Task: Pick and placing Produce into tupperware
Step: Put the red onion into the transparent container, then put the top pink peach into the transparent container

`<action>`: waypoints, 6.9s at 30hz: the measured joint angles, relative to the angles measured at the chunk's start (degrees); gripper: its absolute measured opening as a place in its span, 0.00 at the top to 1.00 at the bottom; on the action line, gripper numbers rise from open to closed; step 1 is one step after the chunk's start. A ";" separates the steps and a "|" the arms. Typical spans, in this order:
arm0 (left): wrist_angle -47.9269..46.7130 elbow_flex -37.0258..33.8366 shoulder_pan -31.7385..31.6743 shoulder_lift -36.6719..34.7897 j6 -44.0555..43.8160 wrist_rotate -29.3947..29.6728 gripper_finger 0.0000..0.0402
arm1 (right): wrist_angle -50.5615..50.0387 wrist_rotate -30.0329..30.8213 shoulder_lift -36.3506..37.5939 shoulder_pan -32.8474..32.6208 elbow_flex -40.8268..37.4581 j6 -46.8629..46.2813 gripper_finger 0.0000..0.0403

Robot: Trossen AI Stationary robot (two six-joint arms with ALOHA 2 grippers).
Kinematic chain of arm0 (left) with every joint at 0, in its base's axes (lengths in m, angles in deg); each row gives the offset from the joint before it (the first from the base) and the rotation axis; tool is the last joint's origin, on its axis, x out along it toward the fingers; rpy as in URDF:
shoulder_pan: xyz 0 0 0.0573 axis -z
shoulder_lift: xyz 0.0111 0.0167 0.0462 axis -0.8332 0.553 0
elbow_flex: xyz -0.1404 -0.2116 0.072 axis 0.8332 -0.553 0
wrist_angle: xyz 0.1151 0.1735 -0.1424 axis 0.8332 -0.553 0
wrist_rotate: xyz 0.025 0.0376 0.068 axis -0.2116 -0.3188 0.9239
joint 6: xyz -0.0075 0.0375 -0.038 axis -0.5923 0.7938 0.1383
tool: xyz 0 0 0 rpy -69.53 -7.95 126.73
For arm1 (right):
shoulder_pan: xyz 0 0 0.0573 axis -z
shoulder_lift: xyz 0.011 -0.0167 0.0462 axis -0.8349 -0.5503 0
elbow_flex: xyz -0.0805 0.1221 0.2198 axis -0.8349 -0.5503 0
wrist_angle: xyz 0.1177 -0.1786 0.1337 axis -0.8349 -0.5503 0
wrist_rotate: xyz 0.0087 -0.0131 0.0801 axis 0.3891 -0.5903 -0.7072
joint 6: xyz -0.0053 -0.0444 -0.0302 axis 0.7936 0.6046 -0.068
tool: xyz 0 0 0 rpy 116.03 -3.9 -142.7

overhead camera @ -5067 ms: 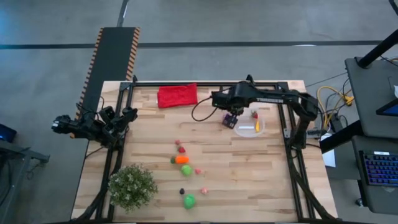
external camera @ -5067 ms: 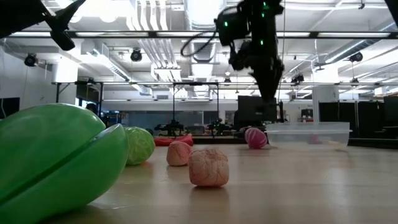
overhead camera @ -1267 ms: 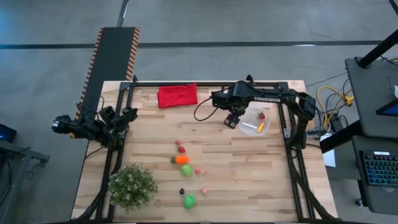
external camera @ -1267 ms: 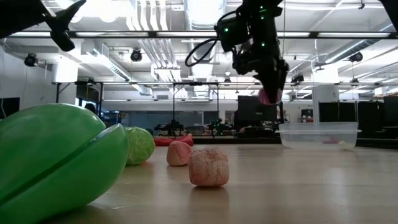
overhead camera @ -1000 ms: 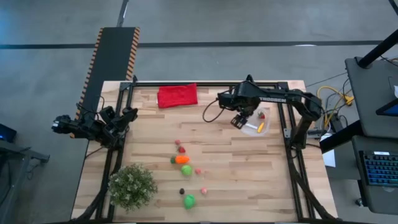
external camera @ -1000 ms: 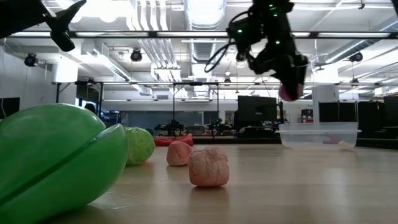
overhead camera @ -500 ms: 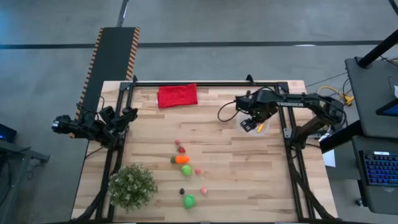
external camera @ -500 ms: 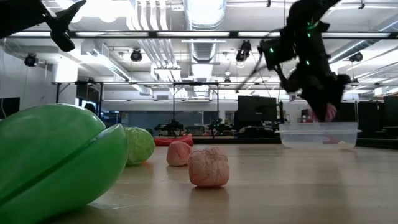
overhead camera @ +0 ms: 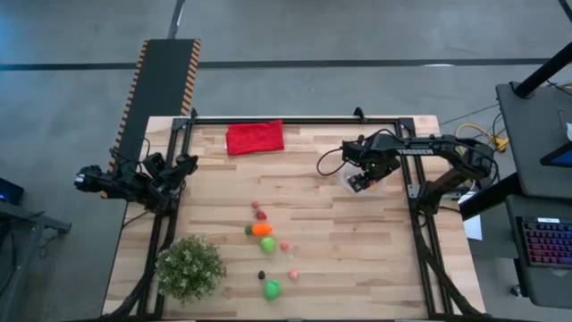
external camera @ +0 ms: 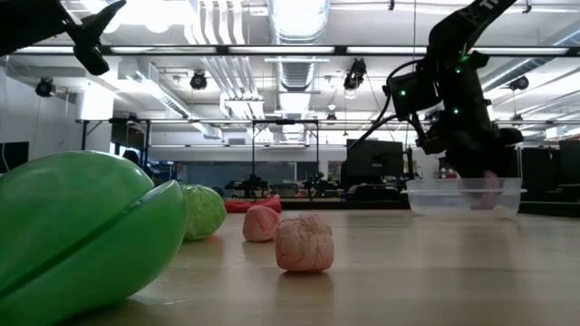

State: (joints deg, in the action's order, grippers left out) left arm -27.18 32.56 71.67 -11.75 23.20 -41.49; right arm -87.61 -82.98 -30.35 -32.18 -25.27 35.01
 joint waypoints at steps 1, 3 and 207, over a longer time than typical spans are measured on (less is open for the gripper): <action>0.00 0.00 0.00 0.00 0.00 0.00 0.52 | 0.00 0.28 0.00 0.00 -0.04 0.01 0.37; 0.00 0.01 0.00 0.00 0.00 0.00 0.52 | -0.04 1.56 0.00 0.00 -0.09 0.02 0.36; 5.29 2.37 0.02 -2.36 1.60 -13.84 0.52 | -6.24 0.15 -1.83 -2.34 10.10 -6.46 0.77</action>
State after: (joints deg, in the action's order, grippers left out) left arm -21.89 34.93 71.69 -14.11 24.79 -55.32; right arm -93.85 -82.83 -32.18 -34.53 -15.16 28.55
